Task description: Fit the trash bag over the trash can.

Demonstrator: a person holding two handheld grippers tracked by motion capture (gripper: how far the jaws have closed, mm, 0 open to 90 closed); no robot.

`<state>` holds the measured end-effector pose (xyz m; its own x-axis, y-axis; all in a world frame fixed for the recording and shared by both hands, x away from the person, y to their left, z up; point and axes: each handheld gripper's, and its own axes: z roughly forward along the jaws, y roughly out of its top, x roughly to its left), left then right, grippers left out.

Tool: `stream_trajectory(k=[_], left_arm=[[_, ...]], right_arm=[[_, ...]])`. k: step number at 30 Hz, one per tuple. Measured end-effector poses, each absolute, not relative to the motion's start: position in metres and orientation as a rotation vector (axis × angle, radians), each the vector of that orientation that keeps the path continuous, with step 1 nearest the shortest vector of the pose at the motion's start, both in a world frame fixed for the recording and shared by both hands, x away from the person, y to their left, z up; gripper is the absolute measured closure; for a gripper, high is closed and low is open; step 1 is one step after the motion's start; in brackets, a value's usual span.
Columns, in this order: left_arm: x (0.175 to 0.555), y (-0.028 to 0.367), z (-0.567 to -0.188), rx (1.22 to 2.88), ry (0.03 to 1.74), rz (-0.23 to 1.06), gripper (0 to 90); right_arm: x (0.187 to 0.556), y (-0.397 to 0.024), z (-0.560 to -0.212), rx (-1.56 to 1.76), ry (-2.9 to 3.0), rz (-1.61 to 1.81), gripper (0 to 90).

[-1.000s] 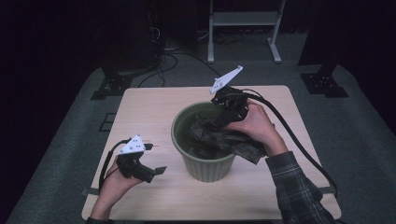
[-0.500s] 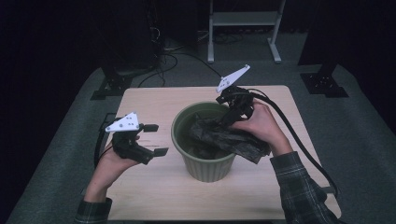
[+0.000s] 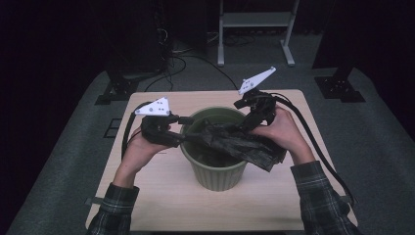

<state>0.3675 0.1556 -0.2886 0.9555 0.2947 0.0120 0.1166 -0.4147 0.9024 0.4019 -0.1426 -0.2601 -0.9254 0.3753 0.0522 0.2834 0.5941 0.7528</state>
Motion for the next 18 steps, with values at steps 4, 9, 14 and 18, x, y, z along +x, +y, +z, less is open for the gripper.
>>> stream_trajectory(k=[4, 9, 14, 18], left_arm=[[0.373, 0.145, -0.286, 2.021, 0.276, 0.21, 40.7], [0.38, 0.134, -0.285, 2.038, 0.268, 0.2, 41.3], [0.388, 0.126, -0.289, 2.077, 0.263, 0.194, 43.5], [0.391, 0.124, -0.293, 2.099, 0.263, 0.184, 46.4]], right_arm=[[0.399, -0.157, -0.261, 0.563, 2.714, 1.252, 4.6], [0.392, -0.176, -0.263, 0.6, 2.702, 1.261, 5.2], [0.385, -0.201, -0.266, 0.651, 2.692, 1.251, 6.0], [0.381, -0.222, -0.269, 0.692, 2.676, 1.259, 8.4]])
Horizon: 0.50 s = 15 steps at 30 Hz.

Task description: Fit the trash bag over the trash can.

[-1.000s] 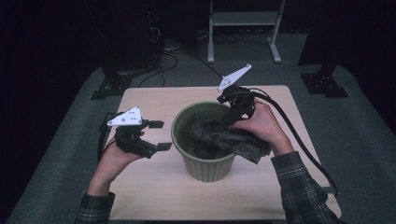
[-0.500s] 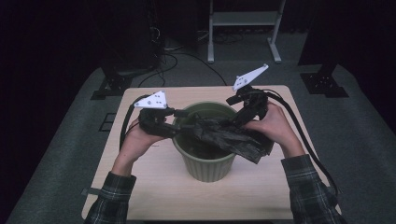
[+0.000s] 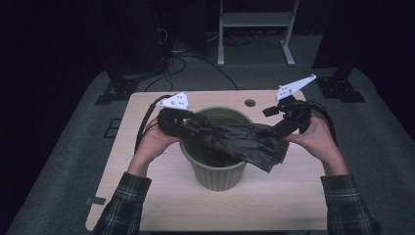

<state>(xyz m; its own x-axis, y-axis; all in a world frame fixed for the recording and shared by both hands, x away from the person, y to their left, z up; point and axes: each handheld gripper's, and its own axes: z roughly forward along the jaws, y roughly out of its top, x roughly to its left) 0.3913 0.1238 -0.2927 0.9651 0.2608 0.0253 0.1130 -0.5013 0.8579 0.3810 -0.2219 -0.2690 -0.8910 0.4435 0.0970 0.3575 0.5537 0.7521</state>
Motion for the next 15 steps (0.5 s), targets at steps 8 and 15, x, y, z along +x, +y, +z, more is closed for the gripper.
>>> stream_trajectory(k=[8, 15], left_arm=[[0.393, 0.122, -0.297, 2.121, 0.261, 0.171, 56.2], [0.391, 0.118, -0.302, 2.167, 0.241, 0.174, 62.9]], right_arm=[[0.377, -0.247, -0.277, 0.732, 2.741, 1.344, 52.1], [0.38, -0.238, -0.274, 0.624, 2.748, 1.43, 89.5]])
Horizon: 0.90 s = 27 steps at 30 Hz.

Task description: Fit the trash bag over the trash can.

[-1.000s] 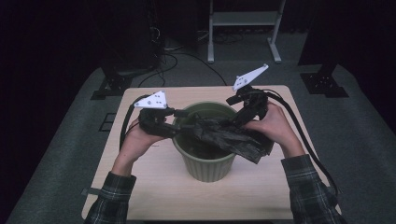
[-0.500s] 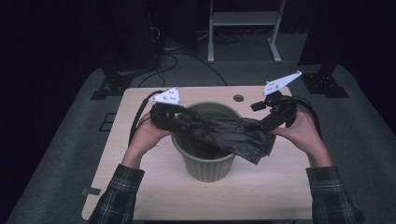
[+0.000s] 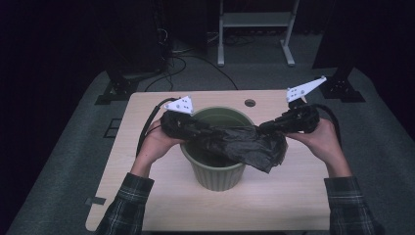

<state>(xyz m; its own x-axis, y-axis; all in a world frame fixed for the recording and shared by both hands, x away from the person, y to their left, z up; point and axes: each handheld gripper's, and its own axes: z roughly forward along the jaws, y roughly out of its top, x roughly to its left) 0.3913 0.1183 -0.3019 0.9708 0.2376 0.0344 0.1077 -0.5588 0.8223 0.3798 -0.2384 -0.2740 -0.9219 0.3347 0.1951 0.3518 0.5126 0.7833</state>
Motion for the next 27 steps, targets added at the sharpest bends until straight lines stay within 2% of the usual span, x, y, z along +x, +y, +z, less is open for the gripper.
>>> stream_trajectory(k=[7, 10, 14, 17, 25, 27], left_arm=[[0.387, 0.117, -0.302, 2.171, 0.218, 0.176, 61.5], [0.386, 0.116, -0.302, 2.168, 0.212, 0.176, 57.2], [0.383, 0.117, -0.298, 2.142, 0.221, 0.205, 43.8], [0.383, 0.117, -0.293, 2.126, 0.214, 0.222, 40.0], [0.383, 0.099, -0.295, 2.167, 0.16, 0.171, 44.2], [0.383, 0.096, -0.297, 2.192, 0.141, 0.161, 53.3]], right_arm=[[0.394, -0.209, -0.27, -0.574, -2.721, -1.435, 89.9], [0.399, -0.194, -0.266, -0.542, -2.711, -1.46, 89.9], [0.404, -0.174, -0.261, -0.507, -2.722, -1.458, 89.9], [0.406, -0.164, -0.259, -0.488, -2.725, -1.464, 89.9], [0.408, -0.142, -0.254, -0.425, -2.691, -1.508, 89.9], [0.408, -0.137, -0.251, -0.406, -2.684, -1.524, 89.9]])
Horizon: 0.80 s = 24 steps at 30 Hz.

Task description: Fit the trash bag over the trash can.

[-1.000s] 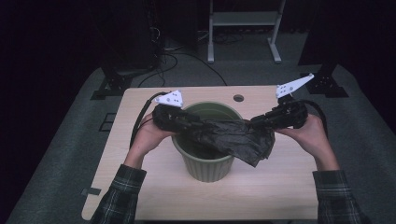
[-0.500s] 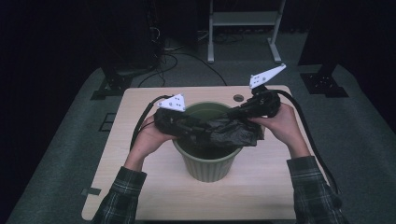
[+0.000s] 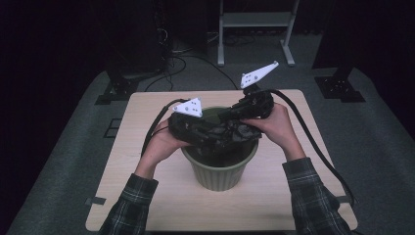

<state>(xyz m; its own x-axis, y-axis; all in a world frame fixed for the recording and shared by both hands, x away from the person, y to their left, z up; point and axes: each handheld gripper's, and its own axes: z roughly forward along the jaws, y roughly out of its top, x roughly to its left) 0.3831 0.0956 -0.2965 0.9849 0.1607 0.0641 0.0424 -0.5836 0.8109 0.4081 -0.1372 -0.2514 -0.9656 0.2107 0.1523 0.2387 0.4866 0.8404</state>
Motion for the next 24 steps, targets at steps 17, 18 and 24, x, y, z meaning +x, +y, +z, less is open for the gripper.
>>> stream_trajectory(k=[17, 18, 24], left_arm=[[0.387, 0.129, -0.3, 2.122, 0.261, 0.229, 88.9], [0.388, 0.13, -0.3, 2.113, 0.265, 0.231, 89.0], [0.39, 0.136, -0.303, 2.104, 0.291, 0.229, 88.9]], right_arm=[[0.401, -0.182, -0.246, -0.537, -2.685, -1.598, 57.2], [0.4, -0.187, -0.247, -0.55, -2.689, -1.599, 56.8], [0.394, -0.216, -0.256, -0.619, -2.691, -1.593, 55.5]])
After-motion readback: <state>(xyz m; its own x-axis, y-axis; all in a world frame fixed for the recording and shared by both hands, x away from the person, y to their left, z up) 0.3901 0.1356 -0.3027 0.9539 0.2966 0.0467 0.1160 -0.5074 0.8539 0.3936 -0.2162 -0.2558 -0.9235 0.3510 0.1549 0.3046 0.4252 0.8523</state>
